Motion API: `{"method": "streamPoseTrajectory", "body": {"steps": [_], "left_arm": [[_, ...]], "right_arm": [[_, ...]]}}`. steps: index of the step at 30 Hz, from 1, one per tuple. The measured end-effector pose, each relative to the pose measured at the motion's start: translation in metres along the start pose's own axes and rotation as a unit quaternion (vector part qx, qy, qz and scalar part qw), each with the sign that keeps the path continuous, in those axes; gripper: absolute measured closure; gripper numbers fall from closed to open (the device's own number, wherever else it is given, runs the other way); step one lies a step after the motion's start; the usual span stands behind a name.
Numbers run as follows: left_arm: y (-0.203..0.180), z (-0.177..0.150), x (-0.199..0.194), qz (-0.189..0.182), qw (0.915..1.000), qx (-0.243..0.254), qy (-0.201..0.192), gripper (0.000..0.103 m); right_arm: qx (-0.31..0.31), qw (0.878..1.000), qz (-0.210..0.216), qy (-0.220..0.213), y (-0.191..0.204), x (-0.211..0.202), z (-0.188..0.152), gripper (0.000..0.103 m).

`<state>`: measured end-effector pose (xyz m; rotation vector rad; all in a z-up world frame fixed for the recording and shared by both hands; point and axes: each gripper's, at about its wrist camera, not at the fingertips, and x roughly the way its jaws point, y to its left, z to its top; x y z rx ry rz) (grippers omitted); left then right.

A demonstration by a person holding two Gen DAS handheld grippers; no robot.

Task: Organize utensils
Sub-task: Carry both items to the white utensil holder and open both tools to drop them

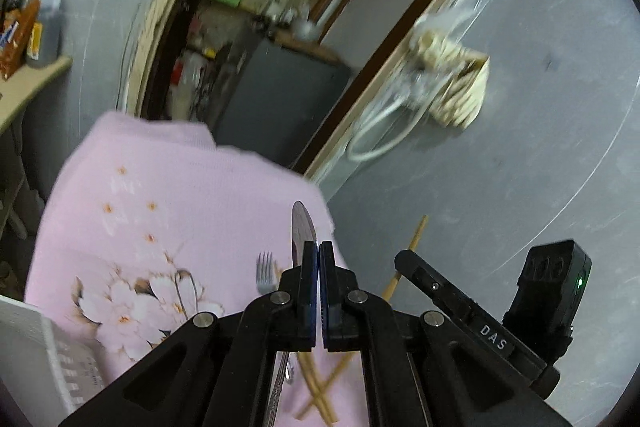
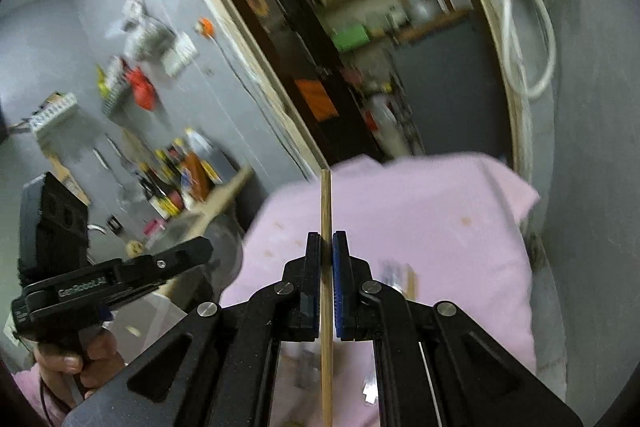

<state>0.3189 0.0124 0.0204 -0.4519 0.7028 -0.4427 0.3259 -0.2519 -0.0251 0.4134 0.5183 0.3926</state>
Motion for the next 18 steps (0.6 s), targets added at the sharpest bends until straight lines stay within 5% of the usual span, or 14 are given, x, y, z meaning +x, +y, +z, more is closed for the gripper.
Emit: {"method": "streamPoseTrajectory", "body": {"steps": [9, 18], "left_arm": [[0.013, 0.039, -0.083, -0.002, 0.9951, -0.003, -0.099, 0.101], [0.06, 0.039, -0.135, 0.044, 0.9838, -0.032, -0.171, 0.101]], "right_arm": [[-0.045, 0.993, 0.071, -0.08, 0.095, -0.023, 0.042, 0.098], [-0.081, 0.982, 0.145, -0.089, 0.173, -0.012, 0.045, 0.098]]}}
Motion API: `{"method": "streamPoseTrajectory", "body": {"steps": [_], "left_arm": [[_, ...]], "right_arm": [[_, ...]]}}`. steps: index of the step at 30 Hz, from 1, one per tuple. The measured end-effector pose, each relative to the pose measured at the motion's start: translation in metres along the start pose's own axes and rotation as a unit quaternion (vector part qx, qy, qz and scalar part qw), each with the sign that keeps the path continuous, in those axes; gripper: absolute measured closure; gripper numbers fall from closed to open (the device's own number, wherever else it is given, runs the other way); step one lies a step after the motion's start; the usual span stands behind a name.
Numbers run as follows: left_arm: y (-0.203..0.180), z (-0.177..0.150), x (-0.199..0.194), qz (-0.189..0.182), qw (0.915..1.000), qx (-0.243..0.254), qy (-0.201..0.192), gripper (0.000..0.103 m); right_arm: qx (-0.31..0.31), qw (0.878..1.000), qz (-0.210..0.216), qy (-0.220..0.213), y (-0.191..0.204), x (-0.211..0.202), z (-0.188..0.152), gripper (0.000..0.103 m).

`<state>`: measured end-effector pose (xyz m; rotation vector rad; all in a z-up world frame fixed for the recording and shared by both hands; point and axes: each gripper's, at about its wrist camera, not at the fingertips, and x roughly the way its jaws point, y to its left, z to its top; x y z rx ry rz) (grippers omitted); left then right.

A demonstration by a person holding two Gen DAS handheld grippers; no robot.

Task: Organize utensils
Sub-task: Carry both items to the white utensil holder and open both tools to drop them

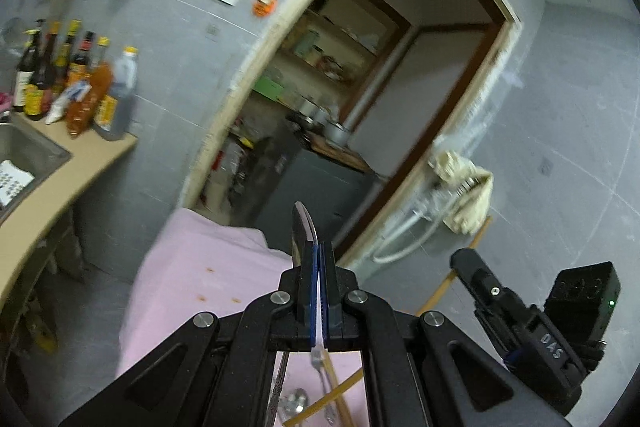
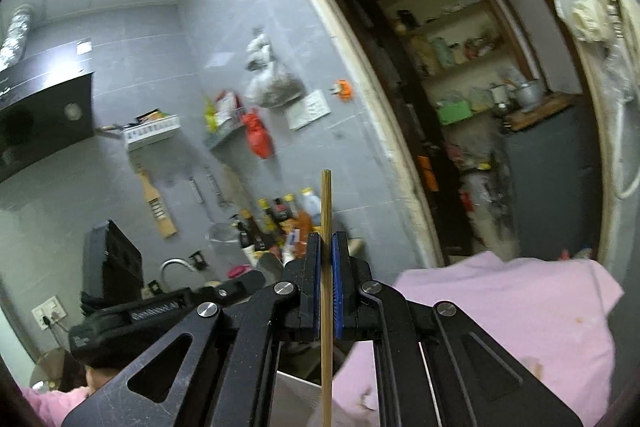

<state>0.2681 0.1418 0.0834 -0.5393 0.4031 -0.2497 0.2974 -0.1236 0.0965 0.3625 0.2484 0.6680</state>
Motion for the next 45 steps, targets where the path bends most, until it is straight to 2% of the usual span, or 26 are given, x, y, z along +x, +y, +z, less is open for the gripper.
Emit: {"method": "streamPoseTrajectory", "body": {"steps": [6, 11, 18, 23, 28, 36, 41, 45], "left_arm": [[0.031, -0.012, -0.016, 0.021, 0.9985, -0.01, -0.049, 0.101], [0.043, -0.031, -0.015, 0.041, 0.9974, 0.002, -0.059, 0.101], [0.058, -0.061, -0.016, 0.063, 0.9969, 0.008, -0.046, 0.101], [0.057, -0.074, -0.02, 0.08, 0.9957, 0.039, -0.028, 0.101], [0.058, -0.081, -0.024, 0.088, 0.9949, 0.049, -0.013, 0.101], [0.069, -0.085, -0.034, 0.077, 0.9966, 0.027, 0.009, 0.101], [0.069, -0.086, -0.039, 0.076, 0.9967, 0.024, 0.015, 0.1], [0.063, -0.084, -0.04, 0.076, 0.9963, 0.036, 0.019, 0.097]], "right_arm": [[-0.009, 1.0, 0.022, 0.013, 0.02, 0.028, -0.027, 0.098], [-0.019, 0.998, 0.025, 0.053, 0.022, 0.048, -0.06, 0.098], [-0.039, 0.994, 0.018, 0.103, 0.017, 0.058, -0.101, 0.098], [-0.065, 0.991, 0.005, 0.121, 0.019, 0.061, -0.12, 0.098], [-0.074, 0.988, 0.0, 0.133, 0.021, 0.063, -0.128, 0.098], [-0.067, 0.985, -0.001, 0.158, 0.019, 0.067, -0.134, 0.097], [-0.057, 0.986, 0.001, 0.157, 0.018, 0.062, -0.134, 0.082], [-0.053, 0.988, -0.01, 0.146, 0.016, 0.052, -0.129, 0.081]]}}
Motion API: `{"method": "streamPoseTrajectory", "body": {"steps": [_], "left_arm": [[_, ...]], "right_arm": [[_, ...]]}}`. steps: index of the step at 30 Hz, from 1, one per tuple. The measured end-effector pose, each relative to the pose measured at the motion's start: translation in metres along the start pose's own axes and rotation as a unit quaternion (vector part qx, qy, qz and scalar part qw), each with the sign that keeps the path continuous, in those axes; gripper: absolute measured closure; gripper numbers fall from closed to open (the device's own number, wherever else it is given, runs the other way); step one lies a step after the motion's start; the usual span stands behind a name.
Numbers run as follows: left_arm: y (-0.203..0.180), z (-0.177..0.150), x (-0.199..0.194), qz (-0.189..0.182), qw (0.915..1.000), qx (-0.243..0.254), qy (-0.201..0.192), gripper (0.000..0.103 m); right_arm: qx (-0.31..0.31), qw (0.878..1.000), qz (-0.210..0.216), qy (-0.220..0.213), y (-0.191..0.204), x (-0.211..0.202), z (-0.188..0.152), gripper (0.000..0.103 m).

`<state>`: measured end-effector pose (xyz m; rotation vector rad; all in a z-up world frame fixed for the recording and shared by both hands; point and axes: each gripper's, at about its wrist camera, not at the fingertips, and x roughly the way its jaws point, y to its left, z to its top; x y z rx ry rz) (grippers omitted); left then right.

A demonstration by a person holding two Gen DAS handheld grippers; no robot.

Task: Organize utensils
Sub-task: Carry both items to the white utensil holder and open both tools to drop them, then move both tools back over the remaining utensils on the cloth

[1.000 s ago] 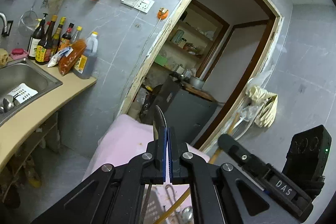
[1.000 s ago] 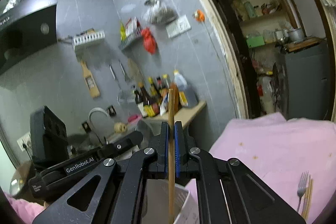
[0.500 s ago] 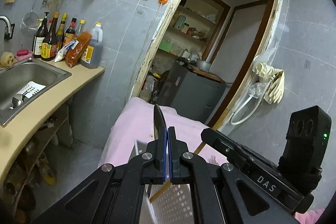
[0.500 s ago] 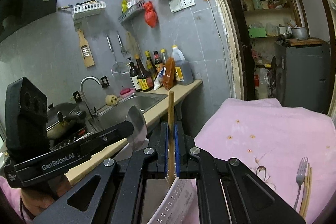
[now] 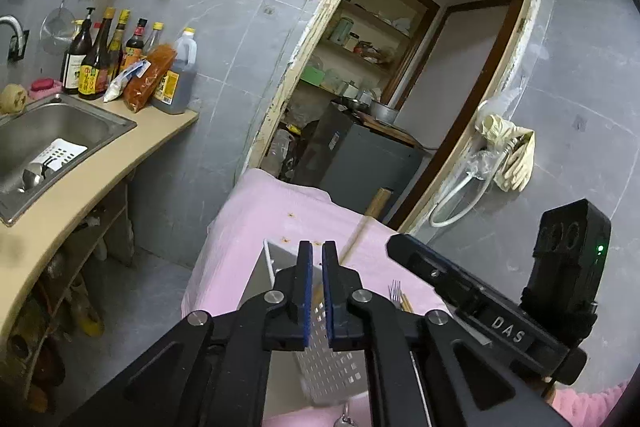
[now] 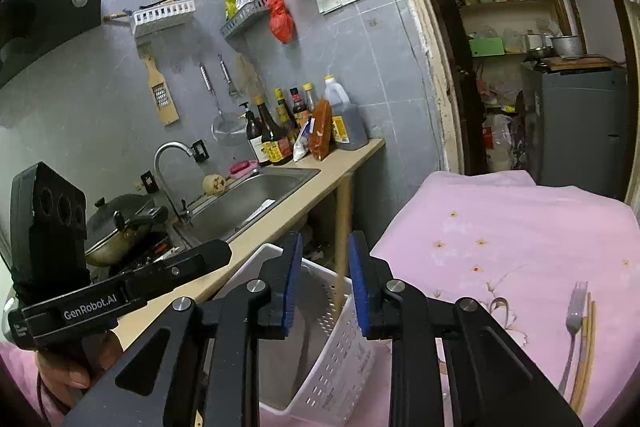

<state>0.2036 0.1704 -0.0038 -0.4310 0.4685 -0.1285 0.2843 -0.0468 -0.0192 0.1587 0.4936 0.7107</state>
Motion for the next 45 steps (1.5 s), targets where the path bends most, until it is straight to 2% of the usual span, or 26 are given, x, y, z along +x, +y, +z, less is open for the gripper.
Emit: {"method": "streamPoseTrajectory", "body": {"steps": [3, 4, 6, 8, 11, 14, 17, 21, 29, 34, 45], "left_arm": [[-0.008, 0.002, -0.002, 0.005, 0.9999, 0.013, -0.004, 0.091], [-0.012, 0.003, -0.003, 0.007, 0.9998, 0.019, -0.006, 0.085], [-0.022, 0.005, -0.003, 0.011, 0.9992, 0.036, -0.011, 0.071], [-0.034, 0.005, -0.002, 0.013, 0.9984, 0.052, -0.016, 0.046], [-0.052, 0.003, 0.001, 0.018, 0.997, 0.072, -0.024, 0.031], [-0.073, -0.001, 0.006, 0.031, 0.9943, 0.097, -0.029, 0.015], [-0.096, -0.008, 0.014, 0.047, 0.9901, 0.128, -0.035, 0.005], [-0.124, -0.018, 0.026, 0.052, 0.9854, 0.159, -0.033, 0.002], [-0.16, -0.039, 0.064, 0.04, 0.9841, 0.173, -0.001, 0.002], [-0.171, -0.051, 0.091, 0.045, 0.9839, 0.172, 0.019, 0.002], [-0.179, -0.076, 0.156, 0.081, 0.9768, 0.187, 0.066, 0.002]], "right_arm": [[0.008, 0.999, -0.028, -0.019, -0.006, -0.017, 0.002, 0.064], [0.011, 0.999, -0.036, -0.025, -0.01, -0.023, 0.003, 0.055], [0.014, 0.997, -0.062, -0.034, -0.018, -0.036, 0.004, 0.047], [0.015, 0.995, -0.093, -0.04, -0.026, -0.048, 0.005, 0.039], [0.018, 0.989, -0.142, -0.047, -0.039, -0.067, 0.007, 0.021], [0.016, 0.98, -0.196, -0.045, -0.055, -0.085, 0.006, 0.016], [0.013, 0.969, -0.244, -0.039, -0.071, -0.099, 0.006, 0.01], [-0.008, 0.954, -0.295, -0.045, -0.092, -0.12, 0.002, 0.001], [-0.024, 0.939, -0.342, -0.018, -0.137, -0.143, -0.008, 0.001], [-0.013, 0.939, -0.343, 0.005, -0.167, -0.142, -0.016, 0.001], [0.003, 0.946, -0.32, 0.045, -0.216, -0.113, -0.042, 0.001]]}}
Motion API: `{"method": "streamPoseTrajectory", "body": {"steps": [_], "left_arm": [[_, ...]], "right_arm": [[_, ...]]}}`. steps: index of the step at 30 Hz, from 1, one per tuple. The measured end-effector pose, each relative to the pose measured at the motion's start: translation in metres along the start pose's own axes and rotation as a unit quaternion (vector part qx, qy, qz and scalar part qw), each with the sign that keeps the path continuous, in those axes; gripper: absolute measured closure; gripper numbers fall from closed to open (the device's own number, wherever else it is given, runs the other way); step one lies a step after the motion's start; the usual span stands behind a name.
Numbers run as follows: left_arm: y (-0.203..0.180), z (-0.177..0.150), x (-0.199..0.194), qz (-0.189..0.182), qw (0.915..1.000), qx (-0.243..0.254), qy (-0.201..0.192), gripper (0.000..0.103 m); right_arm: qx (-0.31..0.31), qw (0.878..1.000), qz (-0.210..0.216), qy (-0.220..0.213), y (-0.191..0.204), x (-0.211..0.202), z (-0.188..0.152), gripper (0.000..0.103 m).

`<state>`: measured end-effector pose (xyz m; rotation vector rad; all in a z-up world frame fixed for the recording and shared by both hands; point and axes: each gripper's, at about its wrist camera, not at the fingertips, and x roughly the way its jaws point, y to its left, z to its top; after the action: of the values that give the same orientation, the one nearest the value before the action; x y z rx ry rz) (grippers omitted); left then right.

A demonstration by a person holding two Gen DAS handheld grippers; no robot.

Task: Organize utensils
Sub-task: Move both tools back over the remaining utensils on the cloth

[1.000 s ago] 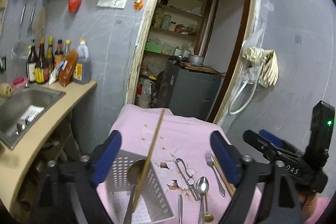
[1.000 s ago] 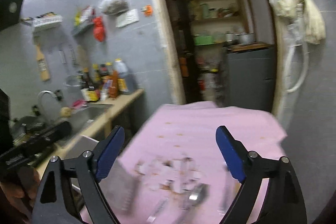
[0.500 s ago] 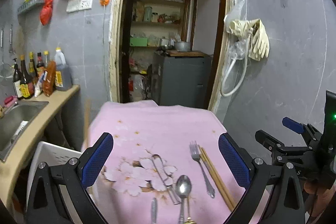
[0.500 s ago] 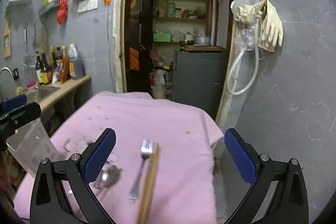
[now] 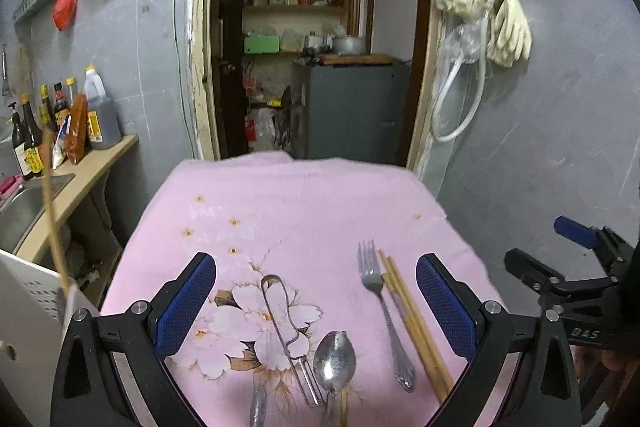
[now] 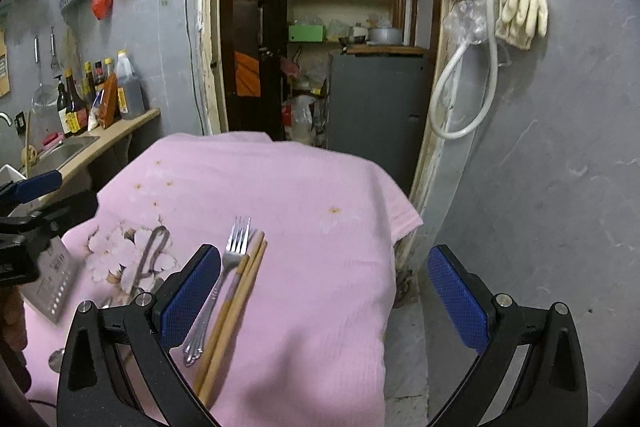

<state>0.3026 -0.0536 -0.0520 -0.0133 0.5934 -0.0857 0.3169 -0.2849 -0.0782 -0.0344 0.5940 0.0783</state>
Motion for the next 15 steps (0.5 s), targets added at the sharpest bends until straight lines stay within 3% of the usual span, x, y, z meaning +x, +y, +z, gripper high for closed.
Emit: {"method": "streamPoseTrajectory", "body": {"steps": [10, 15], "left_arm": [[0.015, -0.019, 0.062, 0.024, 0.9957, -0.034, 0.082, 0.003], [0.03, -0.03, 0.085, 0.032, 0.9899, -0.068, 0.12, 0.023]], "right_arm": [[0.007, 0.998, 0.051, 0.048, -0.002, 0.057, -0.018, 0.001], [0.015, 0.995, 0.07, 0.075, 0.006, 0.082, -0.026, 0.003]]}}
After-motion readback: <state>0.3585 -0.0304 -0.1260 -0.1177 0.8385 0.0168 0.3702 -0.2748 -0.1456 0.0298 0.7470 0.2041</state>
